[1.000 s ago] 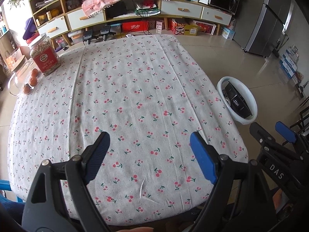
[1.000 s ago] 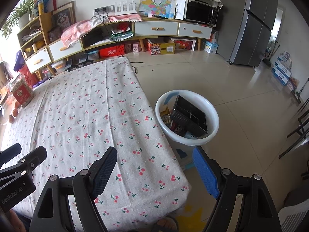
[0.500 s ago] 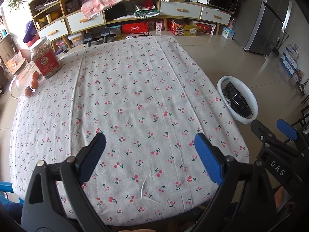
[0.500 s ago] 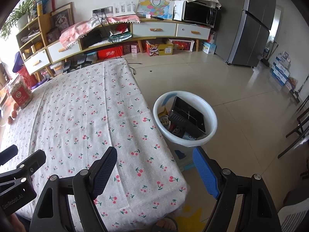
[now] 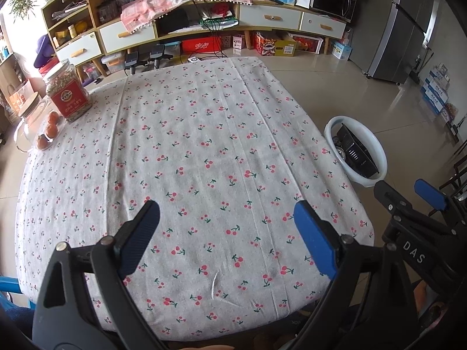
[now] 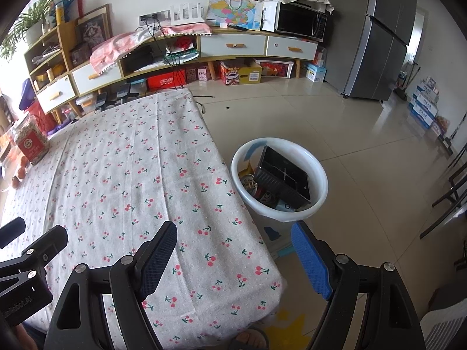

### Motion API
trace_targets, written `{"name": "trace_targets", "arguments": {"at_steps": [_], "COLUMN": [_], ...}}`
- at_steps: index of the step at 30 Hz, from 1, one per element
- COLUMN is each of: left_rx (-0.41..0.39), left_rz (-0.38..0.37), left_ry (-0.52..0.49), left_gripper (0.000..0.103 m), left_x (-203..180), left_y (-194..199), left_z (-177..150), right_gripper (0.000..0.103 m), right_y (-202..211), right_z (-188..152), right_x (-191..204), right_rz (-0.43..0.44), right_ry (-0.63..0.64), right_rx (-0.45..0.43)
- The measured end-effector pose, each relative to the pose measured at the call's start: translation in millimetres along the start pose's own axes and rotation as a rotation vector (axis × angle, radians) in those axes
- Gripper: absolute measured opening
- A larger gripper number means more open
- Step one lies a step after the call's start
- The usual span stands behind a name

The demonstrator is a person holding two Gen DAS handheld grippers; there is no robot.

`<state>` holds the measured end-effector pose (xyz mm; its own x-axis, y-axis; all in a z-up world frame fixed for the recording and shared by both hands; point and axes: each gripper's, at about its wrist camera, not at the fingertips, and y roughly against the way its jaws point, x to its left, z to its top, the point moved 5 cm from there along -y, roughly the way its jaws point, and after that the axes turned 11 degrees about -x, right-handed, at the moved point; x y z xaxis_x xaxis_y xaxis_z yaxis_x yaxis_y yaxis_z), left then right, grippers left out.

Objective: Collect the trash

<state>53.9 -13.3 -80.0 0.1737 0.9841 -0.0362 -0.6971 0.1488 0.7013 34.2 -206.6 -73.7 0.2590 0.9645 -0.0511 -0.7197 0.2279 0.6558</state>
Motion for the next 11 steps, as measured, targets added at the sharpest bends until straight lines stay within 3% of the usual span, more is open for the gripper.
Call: {"name": "trace_targets", "arguments": {"at_steps": [11], "left_rx": [0.007], "left_rz": [-0.015], "left_ry": [0.003], "left_gripper": [0.093], "left_x": [-1.2], "left_y": [-1.1], "left_z": [0.2], "right_gripper": [0.082], "right_y": [1.0], "right_z": [1.4], "right_x": [-0.7], "right_rz": [-0.002], "right_ry": [-0.004], "right_rx": [-0.005]}}
